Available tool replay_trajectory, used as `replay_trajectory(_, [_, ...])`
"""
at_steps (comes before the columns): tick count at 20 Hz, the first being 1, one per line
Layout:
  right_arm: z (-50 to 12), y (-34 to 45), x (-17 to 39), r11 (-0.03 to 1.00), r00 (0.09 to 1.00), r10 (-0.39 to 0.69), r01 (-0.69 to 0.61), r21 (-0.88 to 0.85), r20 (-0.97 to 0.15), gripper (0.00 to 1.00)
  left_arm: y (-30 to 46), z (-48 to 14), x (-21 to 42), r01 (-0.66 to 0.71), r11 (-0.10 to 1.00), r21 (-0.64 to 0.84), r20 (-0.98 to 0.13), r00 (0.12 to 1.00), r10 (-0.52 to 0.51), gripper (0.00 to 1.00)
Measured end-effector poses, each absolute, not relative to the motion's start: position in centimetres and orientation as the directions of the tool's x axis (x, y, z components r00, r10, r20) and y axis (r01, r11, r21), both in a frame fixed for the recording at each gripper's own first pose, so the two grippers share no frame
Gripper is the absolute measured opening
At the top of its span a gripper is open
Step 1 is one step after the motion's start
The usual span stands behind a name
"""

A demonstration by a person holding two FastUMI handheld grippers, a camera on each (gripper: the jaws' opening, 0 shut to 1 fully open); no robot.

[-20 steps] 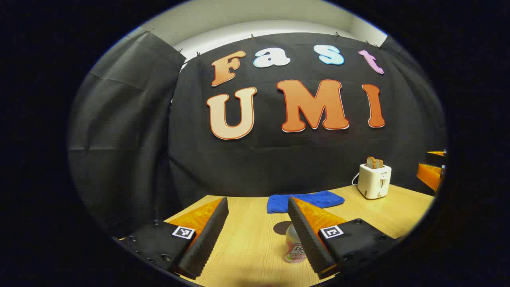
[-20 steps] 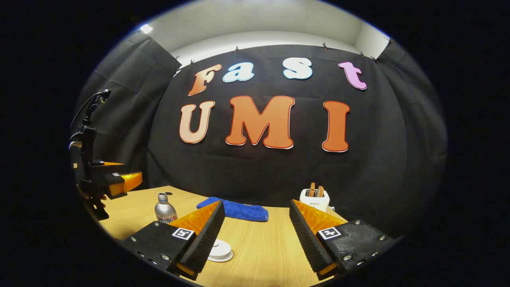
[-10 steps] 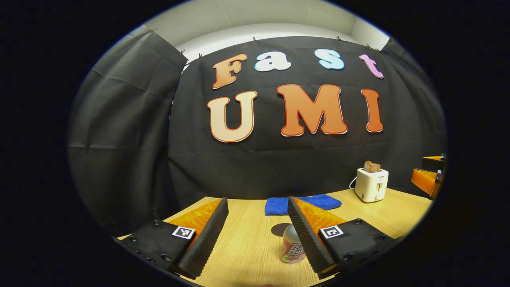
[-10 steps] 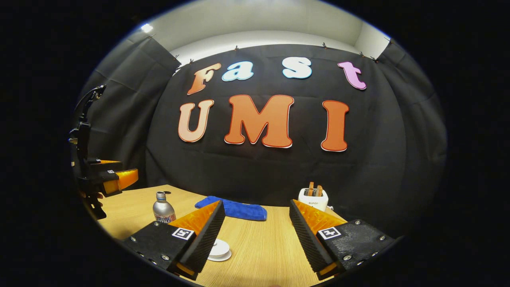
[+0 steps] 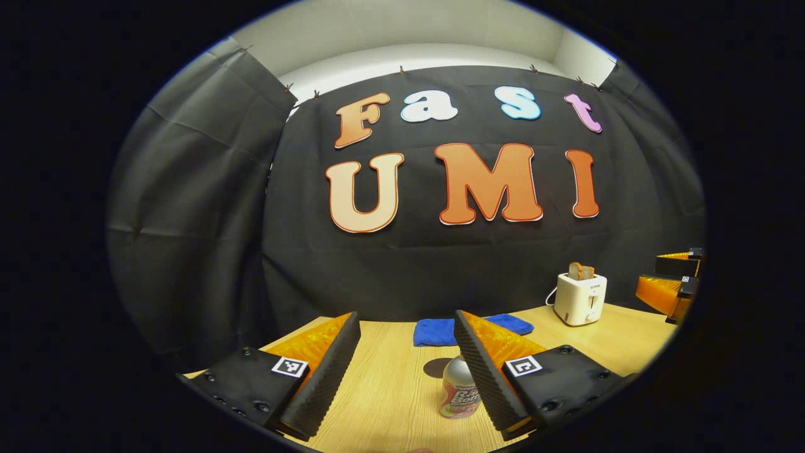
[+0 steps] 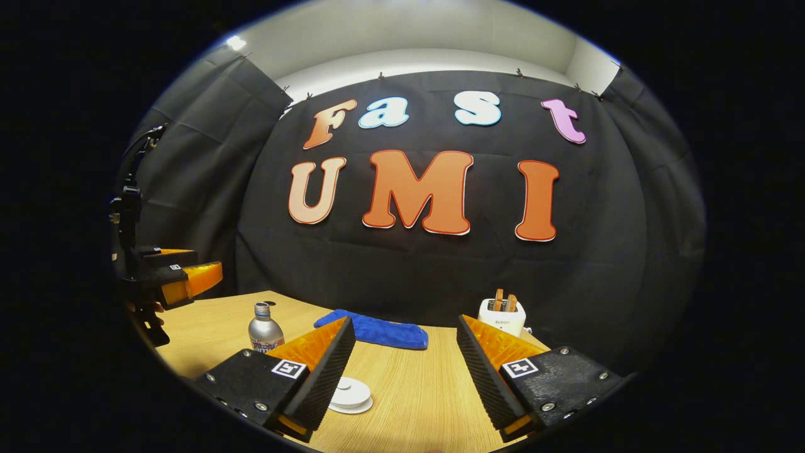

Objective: Open the teacup lid with one hand, grasp the water bottle and pour water into the teacup with the other hand; after pouring, place the water bottle on the coaster and then close the teacup lid.

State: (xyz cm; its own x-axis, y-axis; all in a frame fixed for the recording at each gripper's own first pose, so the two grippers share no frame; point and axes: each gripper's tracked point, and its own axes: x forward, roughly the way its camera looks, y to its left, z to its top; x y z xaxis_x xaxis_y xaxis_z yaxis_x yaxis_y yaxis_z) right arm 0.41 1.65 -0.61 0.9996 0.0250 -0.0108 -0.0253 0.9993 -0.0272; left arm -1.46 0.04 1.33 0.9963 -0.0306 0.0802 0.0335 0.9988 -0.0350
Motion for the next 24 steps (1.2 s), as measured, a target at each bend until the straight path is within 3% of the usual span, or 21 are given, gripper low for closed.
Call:
replay_trajectory(4, [-1.6, 1.7, 1.0, 1.0, 0.999, 0.02, -0.021, -0.021, -0.043, 0.98, -0.1, 0.6, -1.3, 0.043, 0.998, -0.036, 0.069, 0.997, -0.04, 1.0])
replay_trajectory(12, [-5.6, 5.2, 2.7, 0.993, 0.983, 0.116, -0.111, 0.044, -0.142, 0.95, -0.2, -1.1, -1.4, 0.056, 0.998, -0.027, 0.034, 0.998, -0.056, 1.0])
replay_trajectory(19, [-10.9, 8.7, 3.9, 0.983, 0.949, 0.182, -0.185, 0.014, -0.256, 0.81, 0.0, -2.4, -1.6, 0.061, 0.998, -0.029, 0.018, 0.998, -0.06, 1.0])
replay_trajectory(24, [-14.0, 10.6, 4.4, 0.973, 0.917, 0.23, -0.229, 0.043, -0.327, 0.81, -0.1, -3.0, -1.5, 0.062, 0.998, -0.025, 0.006, 0.998, -0.062, 1.0])
